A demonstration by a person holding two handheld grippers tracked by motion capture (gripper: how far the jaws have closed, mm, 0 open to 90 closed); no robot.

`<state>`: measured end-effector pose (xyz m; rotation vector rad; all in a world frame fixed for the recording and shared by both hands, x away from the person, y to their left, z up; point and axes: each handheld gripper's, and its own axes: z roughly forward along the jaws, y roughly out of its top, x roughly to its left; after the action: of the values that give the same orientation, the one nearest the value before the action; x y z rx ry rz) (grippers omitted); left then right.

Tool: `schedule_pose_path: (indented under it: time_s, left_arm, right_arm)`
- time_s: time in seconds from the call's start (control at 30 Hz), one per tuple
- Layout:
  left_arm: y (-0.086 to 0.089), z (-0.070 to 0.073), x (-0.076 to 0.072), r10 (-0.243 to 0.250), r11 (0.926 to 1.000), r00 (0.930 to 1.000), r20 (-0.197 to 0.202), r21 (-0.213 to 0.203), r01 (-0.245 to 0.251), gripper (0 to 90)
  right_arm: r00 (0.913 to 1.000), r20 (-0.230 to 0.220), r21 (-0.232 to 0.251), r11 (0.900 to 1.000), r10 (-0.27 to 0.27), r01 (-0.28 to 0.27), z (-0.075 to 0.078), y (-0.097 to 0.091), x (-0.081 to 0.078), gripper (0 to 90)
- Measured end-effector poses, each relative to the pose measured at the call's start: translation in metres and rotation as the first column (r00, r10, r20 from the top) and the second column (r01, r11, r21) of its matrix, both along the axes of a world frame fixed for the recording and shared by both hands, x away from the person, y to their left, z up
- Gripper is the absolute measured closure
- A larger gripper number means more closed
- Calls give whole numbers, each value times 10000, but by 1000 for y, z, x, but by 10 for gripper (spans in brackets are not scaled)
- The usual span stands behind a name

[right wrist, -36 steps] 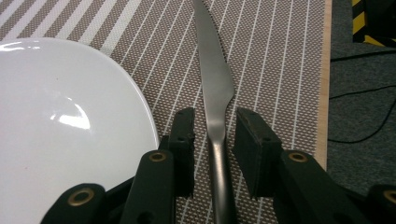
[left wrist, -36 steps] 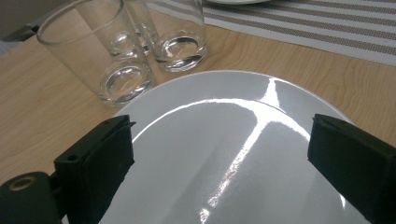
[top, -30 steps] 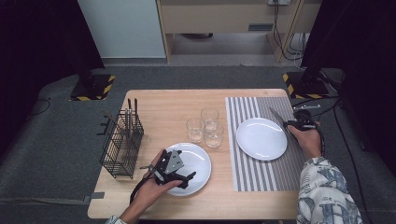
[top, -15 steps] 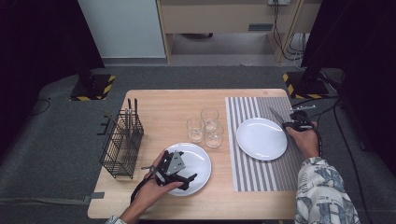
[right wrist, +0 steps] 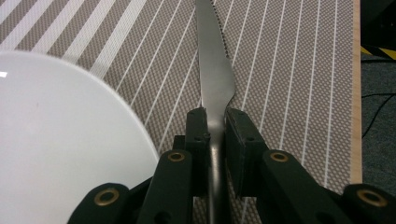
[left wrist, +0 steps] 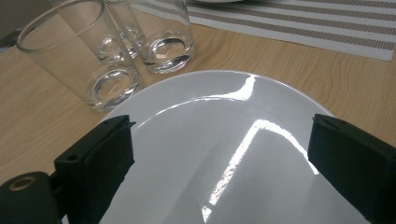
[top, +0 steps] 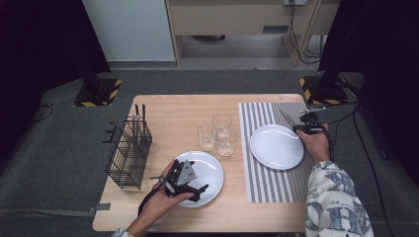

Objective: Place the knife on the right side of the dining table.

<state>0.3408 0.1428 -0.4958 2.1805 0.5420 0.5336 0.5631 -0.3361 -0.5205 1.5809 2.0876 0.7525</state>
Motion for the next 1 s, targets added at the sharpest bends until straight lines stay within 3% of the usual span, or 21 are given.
schedule_pose_path:
  time_s: [0.53,0.87,1.0]
  left_arm:
    - [0,0,0,-26,10000,10000,57,79,26,65]
    - [2,2,0,258,9996,9995,180,-141,-256,68]
    - [3,3,0,308,9994,9993,223,-130,-305,67]
  right_arm:
    - [9999,53,495,9987,122,-124,-1,2,2,759]
    - [9949,988,928,9956,-209,117,17,7,-7,641]
    - [9912,1322,778,9969,-17,-86,25,12,-17,624]
